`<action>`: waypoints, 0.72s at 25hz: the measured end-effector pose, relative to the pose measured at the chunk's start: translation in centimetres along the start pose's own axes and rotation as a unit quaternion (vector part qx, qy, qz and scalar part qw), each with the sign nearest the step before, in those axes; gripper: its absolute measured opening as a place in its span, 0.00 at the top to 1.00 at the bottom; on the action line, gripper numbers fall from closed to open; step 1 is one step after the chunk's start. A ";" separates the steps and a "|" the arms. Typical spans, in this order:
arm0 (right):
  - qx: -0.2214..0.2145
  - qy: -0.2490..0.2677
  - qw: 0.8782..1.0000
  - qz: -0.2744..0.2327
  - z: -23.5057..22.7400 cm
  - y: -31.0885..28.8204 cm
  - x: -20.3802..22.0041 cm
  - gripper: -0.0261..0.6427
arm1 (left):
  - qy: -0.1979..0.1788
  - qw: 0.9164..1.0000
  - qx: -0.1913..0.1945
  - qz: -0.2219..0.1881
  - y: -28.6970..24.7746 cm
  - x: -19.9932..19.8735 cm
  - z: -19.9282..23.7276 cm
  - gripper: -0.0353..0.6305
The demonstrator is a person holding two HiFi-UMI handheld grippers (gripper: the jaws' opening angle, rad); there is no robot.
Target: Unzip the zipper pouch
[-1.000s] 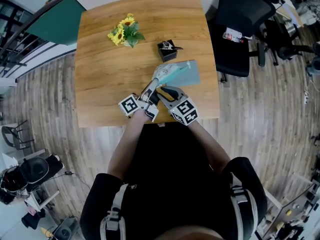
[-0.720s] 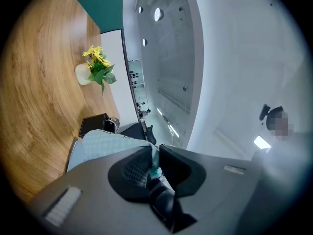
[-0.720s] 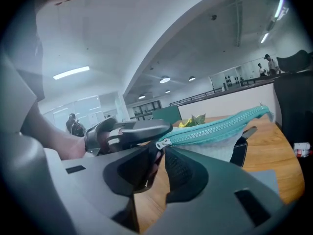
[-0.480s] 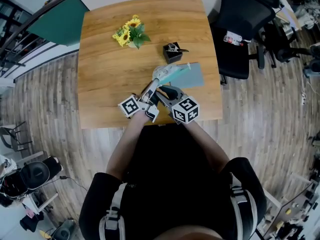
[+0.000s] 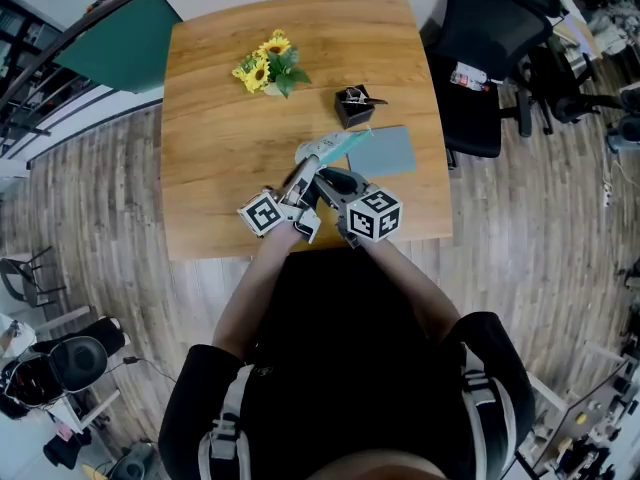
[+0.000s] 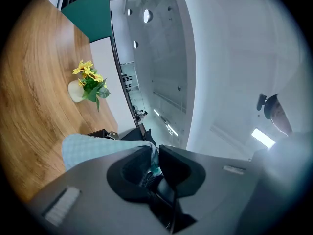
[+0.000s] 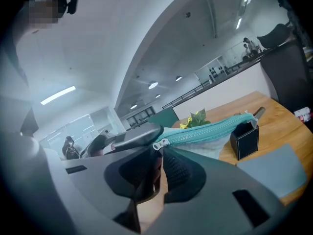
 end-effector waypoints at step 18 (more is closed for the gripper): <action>0.064 0.022 0.998 -0.017 2.0 -0.4 1.6 0.87 | 0.014 1.000 0.011 0.015 3.4 -1.4 1.1 0.90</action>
Point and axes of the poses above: the fingertips, and each gripper's own axes: y backward along the fingers, z to its left, x out of its underside, the point moved 1 cm from there along y, backward along the fingers, and after that the axes turned 6 degrees about -y, right-handed, at the moved point
